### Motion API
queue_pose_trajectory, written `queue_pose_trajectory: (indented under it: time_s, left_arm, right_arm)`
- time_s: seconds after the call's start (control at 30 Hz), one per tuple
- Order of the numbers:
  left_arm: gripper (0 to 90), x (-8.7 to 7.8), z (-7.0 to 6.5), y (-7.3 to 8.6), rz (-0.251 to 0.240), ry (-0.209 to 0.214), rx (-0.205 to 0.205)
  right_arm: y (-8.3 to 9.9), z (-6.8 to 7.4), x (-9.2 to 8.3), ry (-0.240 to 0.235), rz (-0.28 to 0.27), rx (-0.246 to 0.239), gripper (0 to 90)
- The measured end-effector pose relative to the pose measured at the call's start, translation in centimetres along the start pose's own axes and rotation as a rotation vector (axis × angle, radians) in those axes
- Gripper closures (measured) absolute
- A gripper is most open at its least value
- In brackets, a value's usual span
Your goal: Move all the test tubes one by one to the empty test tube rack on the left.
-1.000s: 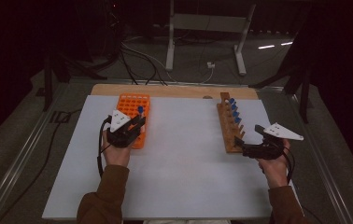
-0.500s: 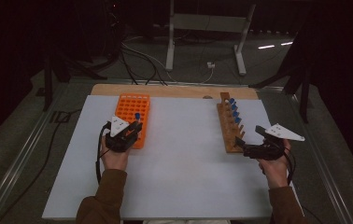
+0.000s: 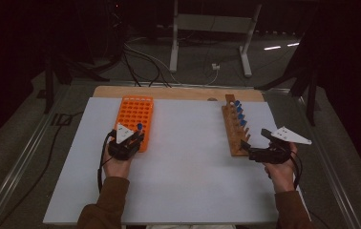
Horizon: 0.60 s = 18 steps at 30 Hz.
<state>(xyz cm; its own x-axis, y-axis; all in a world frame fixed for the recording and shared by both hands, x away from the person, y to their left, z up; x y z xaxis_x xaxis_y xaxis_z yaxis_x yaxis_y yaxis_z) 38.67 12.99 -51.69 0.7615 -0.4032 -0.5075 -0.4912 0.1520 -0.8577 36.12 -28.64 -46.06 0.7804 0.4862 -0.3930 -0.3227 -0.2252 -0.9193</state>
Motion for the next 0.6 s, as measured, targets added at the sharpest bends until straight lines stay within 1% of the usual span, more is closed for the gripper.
queue_pose_trajectory:
  time_s: [0.1, 0.13, 0.17, 0.2, 0.3, 0.4, 0.47, 0.53, 0.6]
  left_arm:
    - [78.0, 0.2, -0.1, 0.3, 0.016, 0.001, 0.003]
    - [78.0, 0.3, -0.2, 0.4, 0.028, -0.001, 0.005]
    - [78.1, 0.5, -0.2, 0.7, 0.054, -0.007, 0.016]
    - [78.1, 0.6, -0.2, 0.9, 0.065, -0.004, 0.020]
    - [77.9, 0.4, 0.0, 1.1, 0.052, 0.008, -0.013]
    - [77.5, 0.3, 0.1, 1.1, 0.056, 0.011, -0.011]
    - [76.6, 0.2, 0.0, 1.1, 0.049, 0.011, -0.012]
    - [70.2, 0.0, -0.1, 0.7, 0.022, 0.015, -0.022]
    - [68.2, -0.4, -0.2, 0.3, -0.008, 0.029, -0.032]
  right_arm:
    - [0.1, 0.1, 0.0, -0.002, 0.003, 0.000, 0.1]
    - [0.1, 0.1, 0.0, -0.002, 0.003, 0.000, 0.1]
    - [0.1, 0.0, 0.1, -0.002, 0.004, 0.001, 0.1]
    - [0.1, 0.0, 0.1, -0.002, 0.004, 0.001, 0.1]
    - [0.1, 0.0, 0.1, -0.003, 0.003, 0.000, 0.1]
    - [0.1, 0.1, 0.1, -0.006, 0.005, 0.001, 0.1]
    - [0.1, 0.2, 0.2, -0.007, 0.007, -0.003, 0.1]
    - [0.1, 0.2, 0.3, -0.009, 0.007, -0.001, 0.1]
    - [0.2, 0.3, 0.4, -0.010, 0.009, -0.003, 0.1]
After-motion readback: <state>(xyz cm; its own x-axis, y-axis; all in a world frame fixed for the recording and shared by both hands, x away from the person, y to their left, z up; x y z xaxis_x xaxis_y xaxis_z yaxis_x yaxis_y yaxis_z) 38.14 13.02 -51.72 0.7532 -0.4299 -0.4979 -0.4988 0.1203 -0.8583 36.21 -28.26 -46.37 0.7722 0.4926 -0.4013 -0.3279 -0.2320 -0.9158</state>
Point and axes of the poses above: each handheld gripper's, and its own axes: x roughly forward along the jaws, y roughly out of its underside, z roughly to its left, the point moved 6 cm from there along x, roughly forward along the jaws, and after that the axes turned 7 degrees about -x, right-handed, at the moved point
